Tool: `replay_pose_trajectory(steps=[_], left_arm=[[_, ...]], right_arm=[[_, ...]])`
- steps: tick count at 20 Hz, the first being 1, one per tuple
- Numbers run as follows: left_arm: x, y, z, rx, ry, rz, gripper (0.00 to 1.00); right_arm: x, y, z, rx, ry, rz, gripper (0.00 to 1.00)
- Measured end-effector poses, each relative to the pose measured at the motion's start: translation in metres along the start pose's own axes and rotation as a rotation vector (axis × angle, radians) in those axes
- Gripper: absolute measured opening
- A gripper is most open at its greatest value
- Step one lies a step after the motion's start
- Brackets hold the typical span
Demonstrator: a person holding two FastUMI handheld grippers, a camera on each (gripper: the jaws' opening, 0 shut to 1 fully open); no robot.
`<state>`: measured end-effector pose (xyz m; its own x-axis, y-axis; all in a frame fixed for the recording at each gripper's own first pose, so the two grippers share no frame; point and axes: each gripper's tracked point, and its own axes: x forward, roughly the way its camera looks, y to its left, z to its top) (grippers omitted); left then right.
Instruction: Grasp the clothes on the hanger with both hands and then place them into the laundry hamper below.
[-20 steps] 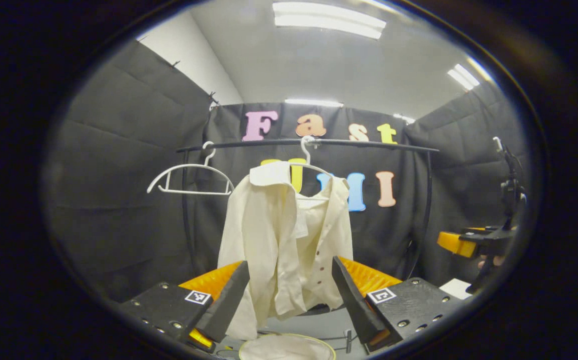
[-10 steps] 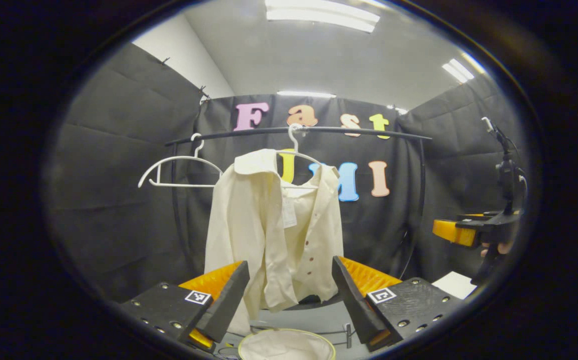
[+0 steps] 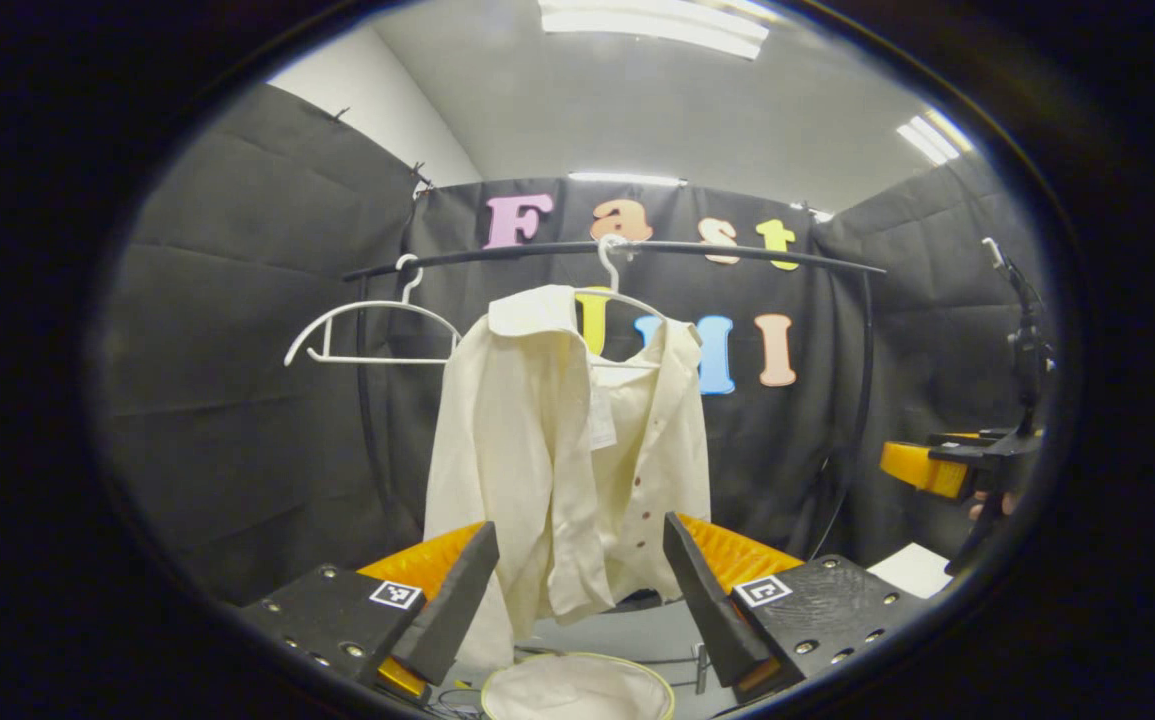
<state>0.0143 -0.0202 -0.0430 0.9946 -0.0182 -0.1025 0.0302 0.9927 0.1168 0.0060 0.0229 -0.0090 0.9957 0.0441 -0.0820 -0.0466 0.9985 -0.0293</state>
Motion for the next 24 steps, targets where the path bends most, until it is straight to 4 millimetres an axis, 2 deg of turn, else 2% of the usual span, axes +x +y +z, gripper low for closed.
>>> replay_pose_trajectory(steps=[3, 7, 10, 12, 13, 14, 16, 19, 20, 24], left_arm=[[0.011, 0.003, 0.004, -0.008, 0.003, 0.012, 0.97], [0.050, 0.006, 0.019, -0.007, -0.009, 0.055, 0.97], [0.083, 0.006, 0.028, -0.055, -0.001, 0.096, 0.98], [0.102, 0.008, 0.040, -0.084, -0.013, 0.120, 0.98], [0.112, 0.007, 0.047, -0.083, -0.022, 0.130, 0.97], [0.122, 0.006, 0.052, -0.075, -0.029, 0.138, 0.98], [0.145, 0.006, 0.057, -0.052, -0.027, 0.159, 0.98], [0.180, 0.005, 0.058, -0.038, -0.018, 0.204, 0.97], [0.191, 0.005, 0.058, -0.037, -0.015, 0.218, 0.96], [0.226, 0.007, 0.050, -0.091, 0.008, 0.276, 0.98]], right_arm=[[0.005, 0.006, -0.005, -0.009, 0.014, 0.019, 0.99], [0.024, 0.016, -0.015, 0.009, 0.039, 0.050, 0.99], [0.052, 0.026, -0.021, 0.004, 0.059, 0.093, 0.99], [0.072, 0.028, -0.015, 0.018, 0.057, 0.118, 0.99], [0.081, 0.031, -0.014, 0.028, 0.053, 0.133, 0.96], [0.092, 0.035, -0.011, 0.038, 0.056, 0.154, 0.99], [0.112, 0.051, -0.010, 0.062, 0.075, 0.210, 0.98], [0.134, 0.065, -0.007, 0.056, 0.069, 0.289, 0.98], [0.142, 0.070, -0.004, 0.046, 0.060, 0.310, 0.93], [0.169, 0.090, 0.000, 0.025, 0.046, 0.391, 0.93]])
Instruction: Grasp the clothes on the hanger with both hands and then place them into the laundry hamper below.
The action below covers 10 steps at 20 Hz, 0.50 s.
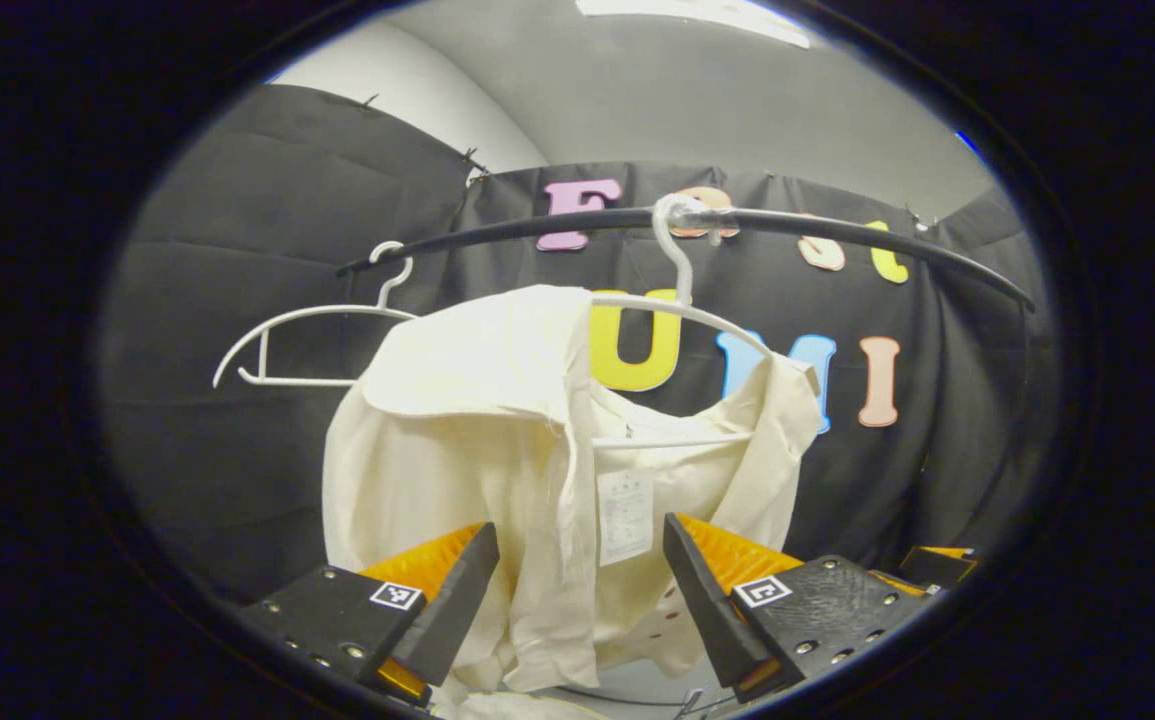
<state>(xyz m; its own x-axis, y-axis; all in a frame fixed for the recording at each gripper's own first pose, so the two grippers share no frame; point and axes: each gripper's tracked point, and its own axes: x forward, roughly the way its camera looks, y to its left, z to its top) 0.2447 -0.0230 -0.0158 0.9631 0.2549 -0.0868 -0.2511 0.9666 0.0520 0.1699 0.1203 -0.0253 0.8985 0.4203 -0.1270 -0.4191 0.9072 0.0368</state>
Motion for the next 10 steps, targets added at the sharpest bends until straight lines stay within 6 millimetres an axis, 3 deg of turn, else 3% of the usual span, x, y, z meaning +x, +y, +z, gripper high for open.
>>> replay_pose_trajectory(steps=[4, 6, 7, 8, 10], left_arm=[[0.034, 0.008, -0.012, -0.018, 0.035, 0.065, 0.96], [0.042, 0.025, -0.015, -0.028, 0.044, 0.149, 0.67], [0.044, 0.025, -0.013, -0.038, 0.039, 0.156, 0.62], [0.046, 0.024, -0.013, -0.041, 0.034, 0.160, 0.67], [0.047, 0.027, -0.010, -0.025, 0.029, 0.180, 0.62]], right_arm=[[0.025, 0.001, -0.005, -0.015, 0.020, 0.056, 0.98], [0.035, 0.000, -0.010, -0.020, 0.041, 0.078, 0.98], [0.038, 0.000, -0.012, -0.020, 0.047, 0.090, 0.98], [0.041, 0.000, -0.013, -0.019, 0.051, 0.103, 0.98], [0.045, 0.002, -0.015, -0.018, 0.060, 0.133, 0.98]])
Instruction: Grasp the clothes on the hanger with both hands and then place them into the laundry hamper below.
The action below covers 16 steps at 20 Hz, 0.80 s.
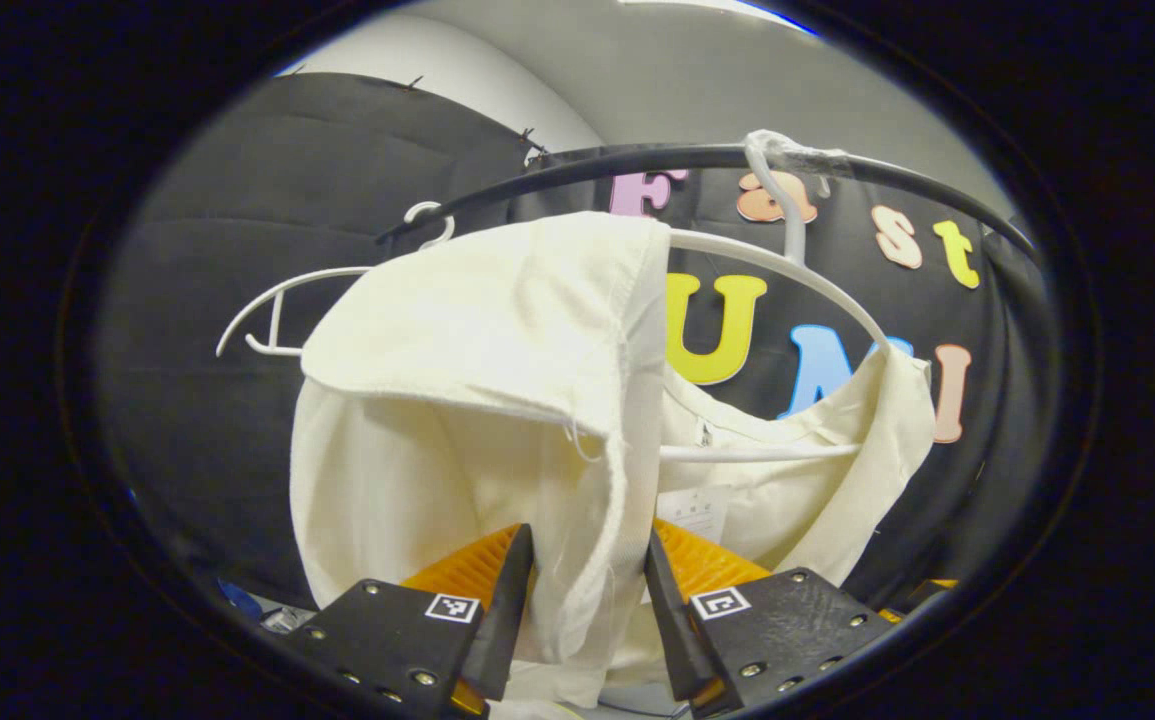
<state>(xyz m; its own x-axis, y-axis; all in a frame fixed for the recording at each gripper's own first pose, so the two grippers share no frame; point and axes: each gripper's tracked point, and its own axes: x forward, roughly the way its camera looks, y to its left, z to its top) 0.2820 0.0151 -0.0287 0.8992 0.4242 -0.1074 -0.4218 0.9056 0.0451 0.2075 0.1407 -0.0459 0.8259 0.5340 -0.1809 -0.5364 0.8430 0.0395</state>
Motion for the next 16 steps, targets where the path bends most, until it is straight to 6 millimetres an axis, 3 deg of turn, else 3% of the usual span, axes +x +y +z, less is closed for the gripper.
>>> replay_pose_trajectory(steps=[1, 2, 3, 6, 9, 10, 12, 16], left_arm=[[0.005, 0.004, -0.001, 0.008, -0.002, 0.025, 0.56], [0.008, 0.002, -0.001, 0.004, -0.003, 0.026, 0.42], [0.008, 0.000, -0.001, 0.003, -0.004, 0.033, 0.42], [0.006, 0.010, 0.003, 0.026, -0.025, 0.101, 0.10], [0.005, 0.012, 0.007, 0.022, -0.044, 0.113, 0.08], [0.000, 0.012, 0.007, 0.021, -0.048, 0.109, 0.02], [-0.008, 0.010, 0.008, 0.038, -0.038, 0.089, 0.02], [-0.018, 0.013, 0.012, 0.038, -0.045, 0.063, 0.02]], right_arm=[[0.000, 0.002, 0.000, 0.001, 0.002, 0.014, 0.98], [0.001, 0.002, 0.002, 0.004, -0.001, 0.030, 0.98], [0.004, 0.005, 0.004, 0.008, -0.005, 0.051, 0.98], [0.007, 0.031, 0.017, 0.022, -0.038, 0.166, 0.98], [0.016, 0.059, 0.033, -0.004, -0.103, 0.245, 0.98], [0.022, 0.070, 0.037, -0.009, -0.114, 0.263, 0.98], [0.034, 0.088, 0.039, 0.016, -0.099, 0.288, 0.98], [0.054, 0.101, 0.036, 0.076, -0.051, 0.243, 0.98]])
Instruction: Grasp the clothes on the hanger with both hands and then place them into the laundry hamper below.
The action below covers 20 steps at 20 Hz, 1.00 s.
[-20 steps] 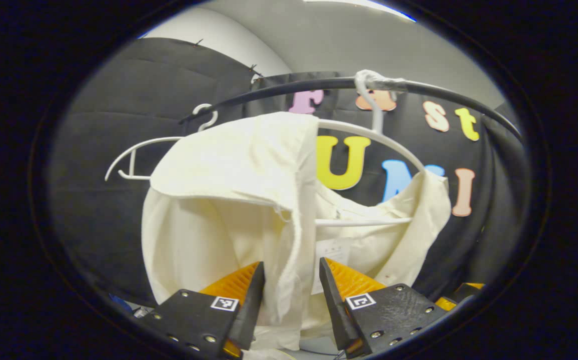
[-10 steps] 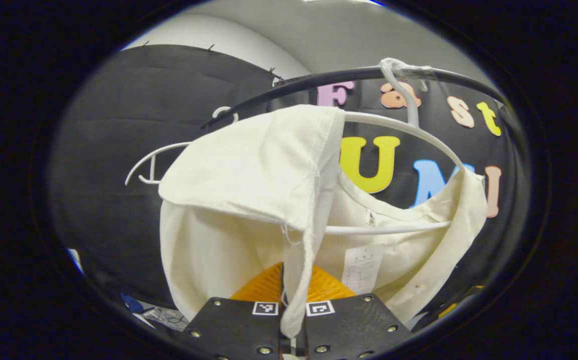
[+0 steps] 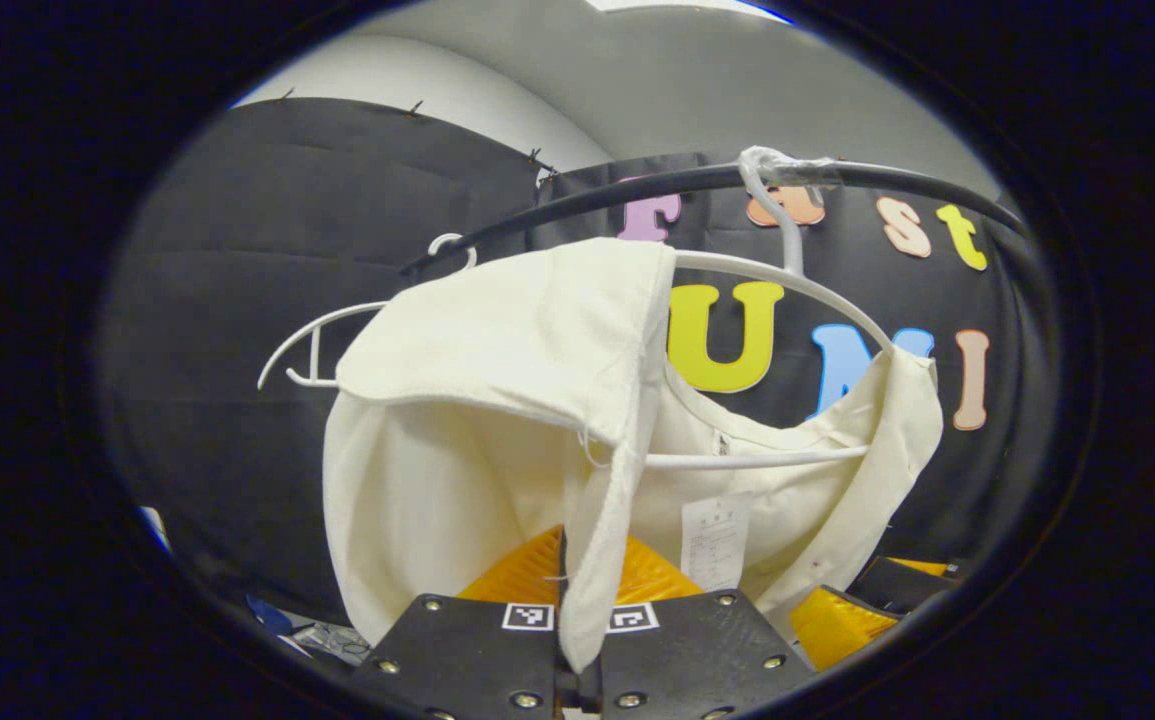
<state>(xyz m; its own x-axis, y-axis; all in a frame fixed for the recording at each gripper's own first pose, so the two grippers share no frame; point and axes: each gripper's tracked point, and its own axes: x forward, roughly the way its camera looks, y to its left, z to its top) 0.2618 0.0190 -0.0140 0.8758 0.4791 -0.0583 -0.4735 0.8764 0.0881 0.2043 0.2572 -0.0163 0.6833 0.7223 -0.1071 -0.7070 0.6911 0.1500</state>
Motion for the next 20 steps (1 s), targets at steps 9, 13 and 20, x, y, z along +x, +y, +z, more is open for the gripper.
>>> replay_pose_trajectory(steps=[9, 13, 20], left_arm=[[0.003, -0.002, -0.004, -0.064, 0.020, -0.073, 0.02], [0.001, 0.005, -0.003, -0.074, 0.023, -0.091, 0.02], [-0.014, 0.022, 0.002, -0.070, 0.017, -0.107, 0.02]], right_arm=[[0.036, -0.049, 0.028, -0.052, -0.100, -0.286, 0.98], [0.046, -0.069, 0.037, -0.086, -0.114, -0.334, 0.97], [0.039, -0.083, 0.047, -0.025, -0.131, -0.256, 0.11]])
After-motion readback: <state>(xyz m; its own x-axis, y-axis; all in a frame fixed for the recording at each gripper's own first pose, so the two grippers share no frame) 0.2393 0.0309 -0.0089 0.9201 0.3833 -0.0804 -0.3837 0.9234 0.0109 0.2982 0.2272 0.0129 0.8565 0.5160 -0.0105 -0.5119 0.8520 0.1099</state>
